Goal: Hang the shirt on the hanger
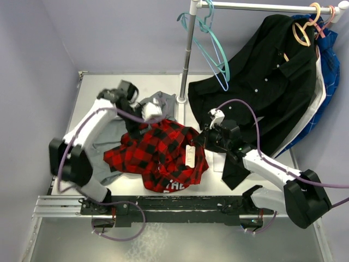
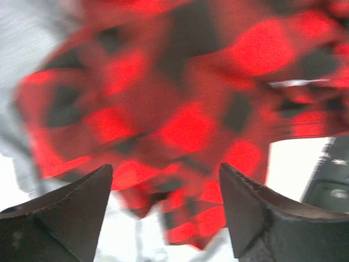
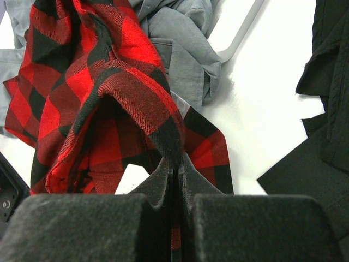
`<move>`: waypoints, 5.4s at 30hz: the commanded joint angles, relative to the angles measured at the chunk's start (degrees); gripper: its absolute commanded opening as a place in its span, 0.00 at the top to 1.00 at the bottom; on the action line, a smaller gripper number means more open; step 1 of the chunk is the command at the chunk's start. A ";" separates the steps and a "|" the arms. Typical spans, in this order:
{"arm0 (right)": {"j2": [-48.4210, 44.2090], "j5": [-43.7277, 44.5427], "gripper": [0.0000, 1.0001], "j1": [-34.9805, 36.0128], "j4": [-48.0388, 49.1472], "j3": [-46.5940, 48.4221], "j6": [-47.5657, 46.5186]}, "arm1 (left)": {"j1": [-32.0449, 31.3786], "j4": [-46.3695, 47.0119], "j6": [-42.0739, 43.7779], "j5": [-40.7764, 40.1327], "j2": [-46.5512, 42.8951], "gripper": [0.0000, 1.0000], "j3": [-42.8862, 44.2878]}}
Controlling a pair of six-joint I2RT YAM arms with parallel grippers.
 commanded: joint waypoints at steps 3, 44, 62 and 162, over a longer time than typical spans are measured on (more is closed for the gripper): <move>2.64 -2.39 1.00 -0.19 0.87 2.93 -2.87 | -14.54 1.55 -10.79 -3.32 -22.46 0.14 -17.61; -16.02 15.25 0.04 -0.41 -19.90 39.54 -18.94 | -14.70 9.08 -12.32 -16.49 -21.04 1.00 -25.95; 16.28 -5.91 0.15 -28.90 -19.54 76.53 -4.72 | -4.42 8.58 -4.32 -10.70 -8.86 1.00 -9.17; -46.07 2.70 1.00 -19.17 -54.49 33.63 -0.36 | -34.26 16.50 -37.52 -28.51 -8.28 0.01 -1.83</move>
